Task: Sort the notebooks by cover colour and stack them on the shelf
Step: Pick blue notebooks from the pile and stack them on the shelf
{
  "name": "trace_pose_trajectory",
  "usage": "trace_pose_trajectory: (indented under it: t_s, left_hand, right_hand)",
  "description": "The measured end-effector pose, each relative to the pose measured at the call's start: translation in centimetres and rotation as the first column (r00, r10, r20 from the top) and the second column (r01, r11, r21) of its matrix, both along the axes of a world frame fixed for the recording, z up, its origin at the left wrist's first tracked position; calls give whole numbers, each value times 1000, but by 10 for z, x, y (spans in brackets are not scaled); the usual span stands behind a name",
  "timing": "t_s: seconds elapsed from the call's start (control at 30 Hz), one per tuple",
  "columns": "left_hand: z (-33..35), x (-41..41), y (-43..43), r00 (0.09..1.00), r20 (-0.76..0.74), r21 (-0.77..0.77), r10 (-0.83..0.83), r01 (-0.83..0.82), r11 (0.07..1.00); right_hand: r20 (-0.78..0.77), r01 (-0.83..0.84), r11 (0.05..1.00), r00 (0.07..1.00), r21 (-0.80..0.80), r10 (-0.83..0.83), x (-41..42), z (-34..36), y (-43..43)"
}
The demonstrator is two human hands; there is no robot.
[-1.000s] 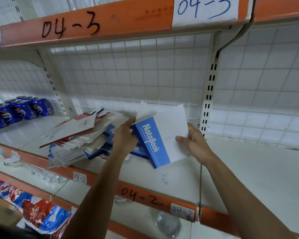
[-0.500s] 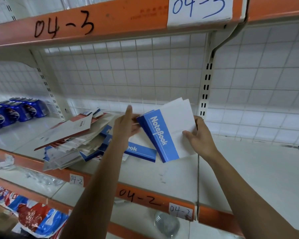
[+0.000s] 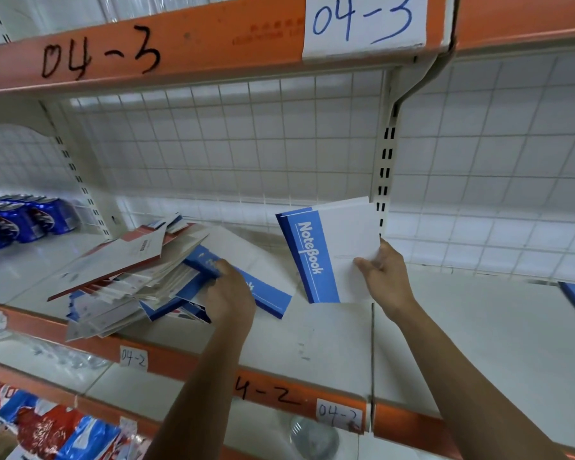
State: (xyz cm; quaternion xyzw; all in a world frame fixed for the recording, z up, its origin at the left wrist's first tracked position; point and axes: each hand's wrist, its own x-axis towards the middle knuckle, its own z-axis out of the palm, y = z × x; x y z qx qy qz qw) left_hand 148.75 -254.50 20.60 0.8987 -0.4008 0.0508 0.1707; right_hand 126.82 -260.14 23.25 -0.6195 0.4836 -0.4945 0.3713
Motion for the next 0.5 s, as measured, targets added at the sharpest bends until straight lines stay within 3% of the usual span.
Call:
trace_pose_trajectory:
  t_s: [0.1,0.2,0.27,0.37,0.43,0.5]
  left_hand:
    - [16,-10,-1,980,-170,-289,-101,48,956]
    - [33,-18,-6,887,-222,-549,-405,230,803]
    - [41,-26,-7,765,-311,-635,-564,274,722]
    - [47,-49,-4,452,-515,-762,-728,147,630]
    - [42,-63,-8,383,-547,-772,-745,114,626]
    - [35,-76,-12,414,-514,-772,-751,158,615]
  right_hand:
    - [42,-7,1000,999,23,6,-1,1,-1]
    - [96,-26,999,995,43,21,-1,1,-1]
    - [127,-25,998,992,53,18,-1,0,-2]
    - [136,-2,998,991,61,-6,-4,-4,-2]
    - [110,9,999,994,52,-14,-4,-5,2]
    - [114,30,999,993,15,-32,-4,-3,6]
